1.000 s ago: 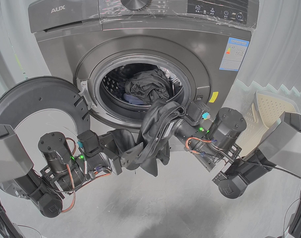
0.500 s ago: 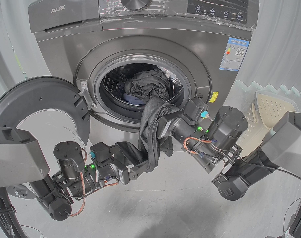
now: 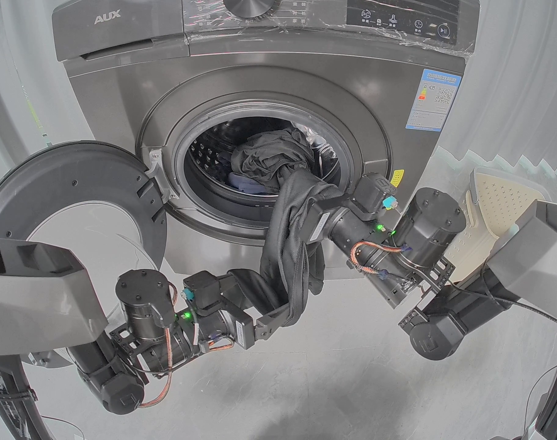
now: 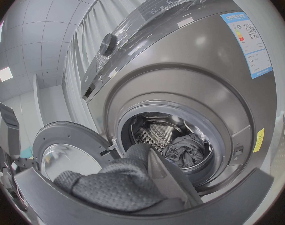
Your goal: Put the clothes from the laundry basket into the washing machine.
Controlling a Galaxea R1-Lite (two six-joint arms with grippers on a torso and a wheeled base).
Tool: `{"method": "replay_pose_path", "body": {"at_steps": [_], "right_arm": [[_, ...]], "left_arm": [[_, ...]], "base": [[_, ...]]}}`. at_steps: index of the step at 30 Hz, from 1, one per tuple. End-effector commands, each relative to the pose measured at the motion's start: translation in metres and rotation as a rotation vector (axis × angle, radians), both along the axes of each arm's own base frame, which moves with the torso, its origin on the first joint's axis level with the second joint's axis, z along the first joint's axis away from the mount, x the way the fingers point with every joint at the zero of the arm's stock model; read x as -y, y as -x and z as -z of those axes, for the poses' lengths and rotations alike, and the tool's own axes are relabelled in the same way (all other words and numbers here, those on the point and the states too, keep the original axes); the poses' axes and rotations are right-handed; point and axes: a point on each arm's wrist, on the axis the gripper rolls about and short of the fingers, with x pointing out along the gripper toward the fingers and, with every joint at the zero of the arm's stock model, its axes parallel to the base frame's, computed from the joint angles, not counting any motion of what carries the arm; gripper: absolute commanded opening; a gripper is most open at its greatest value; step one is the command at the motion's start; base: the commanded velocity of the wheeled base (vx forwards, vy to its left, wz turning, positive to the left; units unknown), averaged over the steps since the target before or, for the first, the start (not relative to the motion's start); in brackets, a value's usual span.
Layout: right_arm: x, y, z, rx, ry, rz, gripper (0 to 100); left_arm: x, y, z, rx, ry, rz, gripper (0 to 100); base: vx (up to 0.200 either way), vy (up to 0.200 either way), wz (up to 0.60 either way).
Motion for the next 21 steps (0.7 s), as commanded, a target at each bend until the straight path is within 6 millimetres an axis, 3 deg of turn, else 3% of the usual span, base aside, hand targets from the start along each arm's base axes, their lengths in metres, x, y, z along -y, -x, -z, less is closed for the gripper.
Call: {"method": "replay_pose_path", "body": {"at_steps": [1, 5, 9, 15, 21], "right_arm": [[0.011, -0.010, 0.003, -0.002, 0.004, 0.035, 0], [0.021, -0.018, 0.003, -0.002, 0.003, 0.065, 0], [0.028, -0.024, 0.000, 0.003, 0.000, 0.090, 0], [0.033, -0.031, -0.004, 0.018, -0.018, 0.110, 0], [0.023, -0.021, -0.008, 0.022, -0.020, 0.075, 0]], "left_arm": [[-0.013, 0.015, -0.025, 0.046, 0.041, -0.051, 100], [-0.026, 0.032, -0.047, 0.090, 0.079, -0.069, 100], [-0.034, 0.048, -0.051, 0.086, 0.077, -0.063, 100], [-0.050, 0.071, -0.025, -0.035, -0.013, -0.057, 100], [-0.043, 0.056, -0.015, -0.053, -0.031, -0.059, 100]], "base": [[0.000, 0.000, 0.00], [0.000, 0.000, 0.00], [0.000, 0.000, 0.00], [0.000, 0.000, 0.00], [0.000, 0.000, 0.00]]}}
